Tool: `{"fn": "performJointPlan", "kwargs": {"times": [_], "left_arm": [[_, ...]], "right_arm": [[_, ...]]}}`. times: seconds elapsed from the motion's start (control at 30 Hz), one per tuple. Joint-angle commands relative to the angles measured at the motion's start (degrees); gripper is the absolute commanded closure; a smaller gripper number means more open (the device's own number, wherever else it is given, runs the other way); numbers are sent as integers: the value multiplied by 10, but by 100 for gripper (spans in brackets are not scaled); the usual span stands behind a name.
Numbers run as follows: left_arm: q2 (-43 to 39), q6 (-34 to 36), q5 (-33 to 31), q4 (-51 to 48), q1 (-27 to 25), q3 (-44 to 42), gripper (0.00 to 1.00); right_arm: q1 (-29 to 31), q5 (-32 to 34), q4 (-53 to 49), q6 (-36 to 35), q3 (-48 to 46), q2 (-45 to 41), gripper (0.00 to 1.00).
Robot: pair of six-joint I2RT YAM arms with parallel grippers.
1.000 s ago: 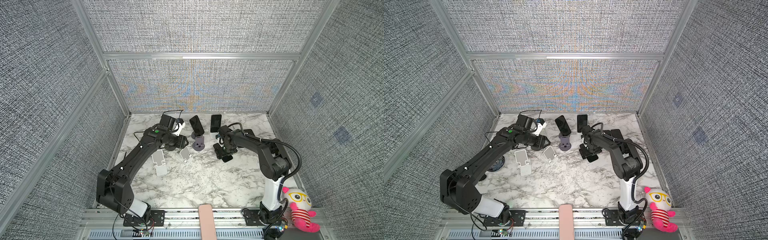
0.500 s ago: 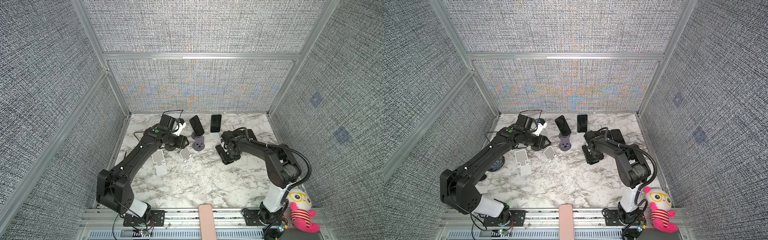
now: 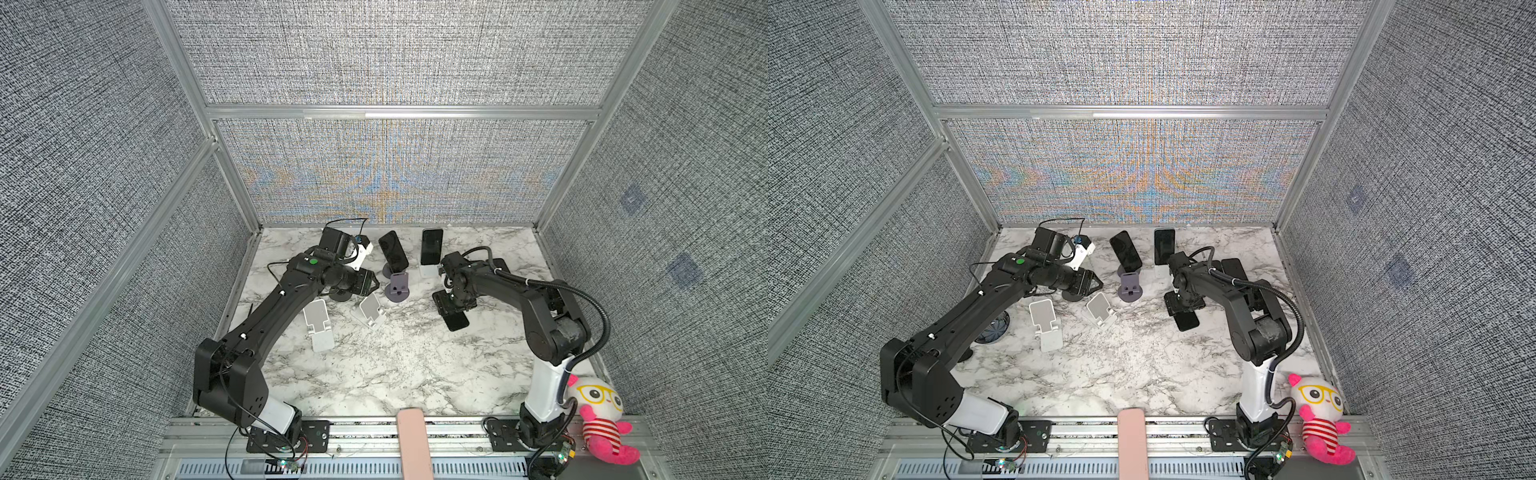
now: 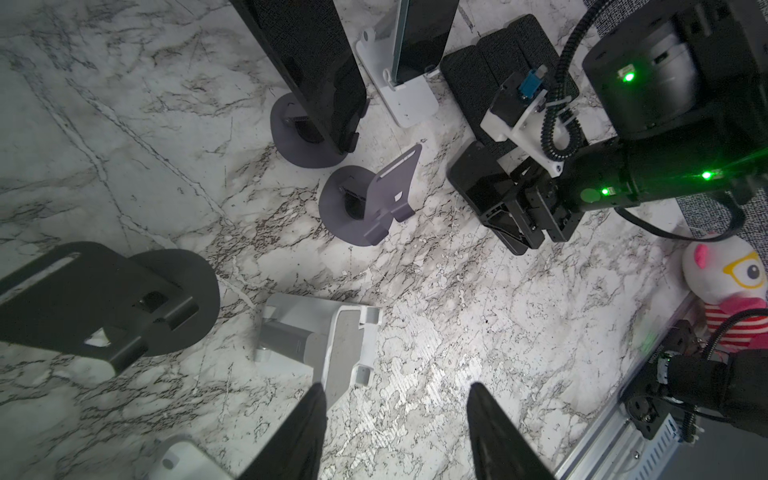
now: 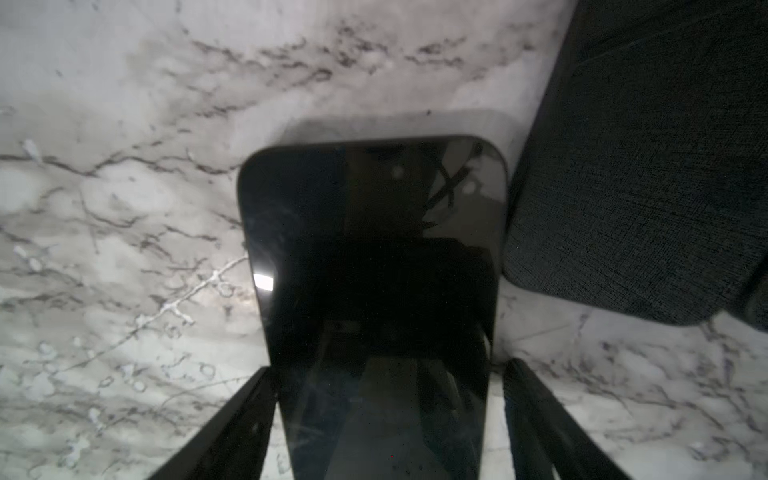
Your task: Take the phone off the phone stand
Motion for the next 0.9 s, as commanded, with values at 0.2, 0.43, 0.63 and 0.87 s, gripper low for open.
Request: {"fn": "performJointPlan", "kwargs": {"times": [0.2, 0.43, 0.63, 0.87], "left_arm": [[0, 4, -8, 1, 0, 4, 44], [19, 4, -2, 4, 0, 12, 44], [27, 7, 5, -5, 1, 27, 44], [29, 6, 11, 1, 0, 30, 44]], "right_arm": [[5, 7, -8, 42, -64, -57, 48], [-4, -2, -21, 66, -129, -122, 51], [-58, -15, -40, 41, -130, -130, 53], [-42, -47, -38, 19, -112, -136, 31]]}}
